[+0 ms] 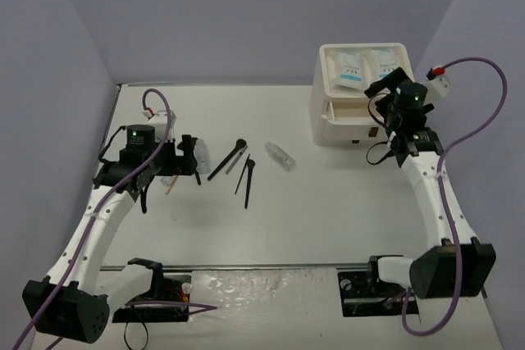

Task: Organize the makeup

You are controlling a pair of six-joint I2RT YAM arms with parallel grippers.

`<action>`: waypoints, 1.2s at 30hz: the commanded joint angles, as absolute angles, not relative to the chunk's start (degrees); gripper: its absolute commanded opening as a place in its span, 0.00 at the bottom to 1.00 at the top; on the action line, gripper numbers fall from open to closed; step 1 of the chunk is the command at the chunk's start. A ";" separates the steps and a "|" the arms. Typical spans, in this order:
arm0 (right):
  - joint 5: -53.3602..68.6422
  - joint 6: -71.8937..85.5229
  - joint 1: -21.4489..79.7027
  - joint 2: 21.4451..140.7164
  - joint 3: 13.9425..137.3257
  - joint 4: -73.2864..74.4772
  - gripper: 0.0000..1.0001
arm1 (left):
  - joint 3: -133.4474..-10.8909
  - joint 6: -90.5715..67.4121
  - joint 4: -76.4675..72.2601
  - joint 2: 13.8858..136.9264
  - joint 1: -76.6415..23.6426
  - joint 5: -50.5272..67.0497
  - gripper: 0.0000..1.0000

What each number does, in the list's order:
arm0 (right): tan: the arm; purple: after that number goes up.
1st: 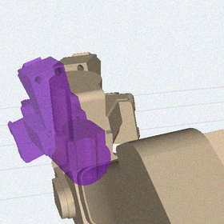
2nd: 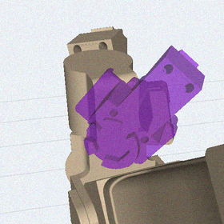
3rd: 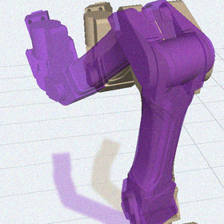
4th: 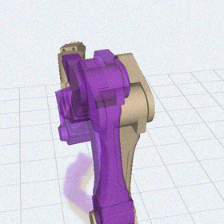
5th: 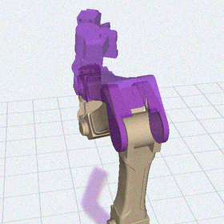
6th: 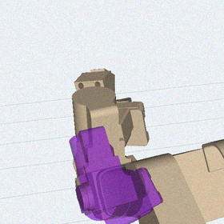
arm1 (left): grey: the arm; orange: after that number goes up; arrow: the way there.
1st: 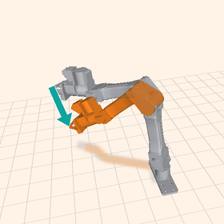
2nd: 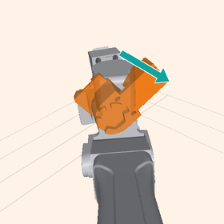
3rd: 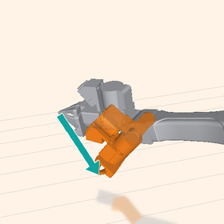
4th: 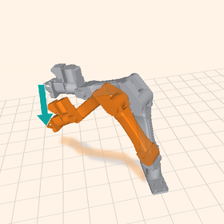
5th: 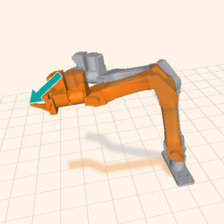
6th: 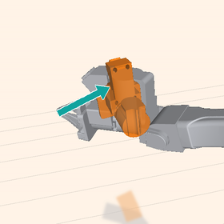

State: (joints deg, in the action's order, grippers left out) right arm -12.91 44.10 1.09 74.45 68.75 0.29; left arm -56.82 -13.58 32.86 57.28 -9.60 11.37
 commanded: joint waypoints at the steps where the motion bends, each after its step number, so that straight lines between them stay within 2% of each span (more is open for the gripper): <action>1: -5.52 28.52 0.97 61.66 65.00 -3.46 0.91 | -64.17 -11.78 32.38 64.94 -16.70 12.82 0.90; 6: -1.69 26.81 0.96 52.62 58.10 -3.52 0.93 | -68.17 -13.09 33.26 72.76 -20.23 12.61 0.85; 9: -0.62 27.07 1.14 48.01 53.37 -3.51 0.93 | -71.05 -13.17 32.77 80.29 -22.75 12.66 0.76; 12: 1.24 27.07 1.88 46.88 51.50 -3.81 0.93 | -74.96 -12.87 33.51 86.78 -24.15 13.10 0.69; 15: 2.17 26.16 3.41 46.58 50.56 -3.95 0.93 | -78.11 -12.09 33.78 94.70 -25.57 12.37 0.58; 22: 3.70 23.57 6.80 46.23 49.42 -4.04 0.94 | -82.26 -11.87 31.59 104.98 -27.06 10.11 0.44; 36: 7.09 22.47 8.09 46.92 47.71 -4.06 0.94 | -85.25 -10.92 30.41 112.48 -27.16 6.97 0.34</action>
State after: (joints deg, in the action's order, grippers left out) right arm 4.51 23.79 7.60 46.51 47.59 0.25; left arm -82.21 -11.94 32.05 113.96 -27.16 9.03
